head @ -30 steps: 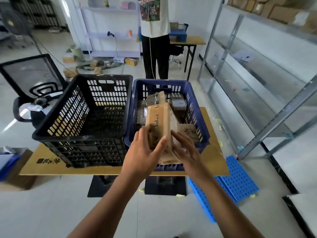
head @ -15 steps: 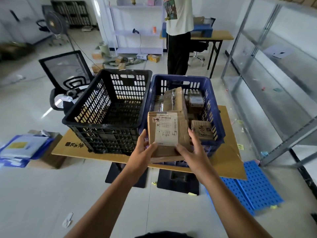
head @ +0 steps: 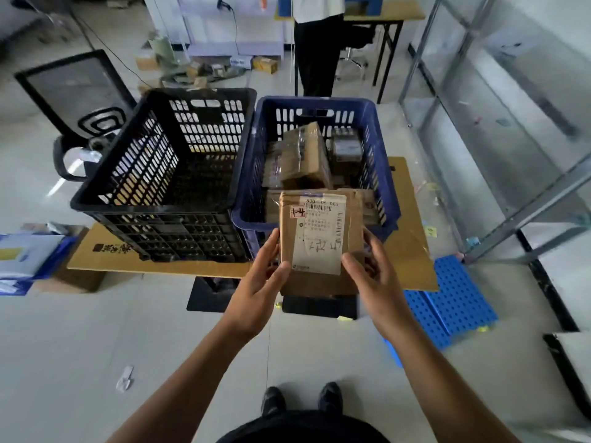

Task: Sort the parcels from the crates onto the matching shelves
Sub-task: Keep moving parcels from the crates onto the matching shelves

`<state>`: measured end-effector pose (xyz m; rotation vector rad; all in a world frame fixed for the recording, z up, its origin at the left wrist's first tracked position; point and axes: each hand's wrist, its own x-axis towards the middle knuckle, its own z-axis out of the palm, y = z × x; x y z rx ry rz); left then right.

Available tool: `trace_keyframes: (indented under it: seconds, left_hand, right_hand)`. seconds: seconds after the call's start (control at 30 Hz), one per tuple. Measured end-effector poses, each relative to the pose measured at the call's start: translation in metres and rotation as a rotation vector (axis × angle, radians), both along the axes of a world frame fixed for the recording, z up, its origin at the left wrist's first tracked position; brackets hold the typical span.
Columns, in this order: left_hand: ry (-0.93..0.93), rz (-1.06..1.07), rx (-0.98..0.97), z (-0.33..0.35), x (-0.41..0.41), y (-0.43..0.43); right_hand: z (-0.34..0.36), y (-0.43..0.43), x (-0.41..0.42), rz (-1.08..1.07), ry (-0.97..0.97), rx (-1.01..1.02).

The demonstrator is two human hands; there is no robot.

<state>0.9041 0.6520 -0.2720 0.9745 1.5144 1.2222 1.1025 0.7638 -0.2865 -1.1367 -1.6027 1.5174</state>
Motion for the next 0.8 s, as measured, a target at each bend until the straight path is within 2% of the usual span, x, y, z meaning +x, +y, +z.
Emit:
trace_keyframes:
  seconds: [0.1,0.27,0.37,0.6,0.8]
  left_hand:
    - [0.085,-0.082,-0.059,-0.017,0.002,-0.004]
    - [0.391,-0.217,-0.217,-0.062,-0.001,-0.008]
    - [0.571,-0.371,-0.281,-0.093,-0.001,-0.016]
    - [0.812,-0.748,-0.215,-0.134,0.039,-0.014]
    - [1.009,-1.080,-0.041,-0.124,0.115,-0.034]
  right_hand:
    - [-0.010,-0.015,0.026,-0.110,-0.029,0.009]
    - [-0.023,-0.050,0.062,-0.303,-0.063,-0.039]
    - [-0.034,-0.090,0.075,-0.406,-0.127,-0.048]
    - [-0.064,-0.211,0.094,-0.694,-0.206,-0.157]
    - [-0.069,-0.317,0.123,-1.078,-0.127,-0.242]
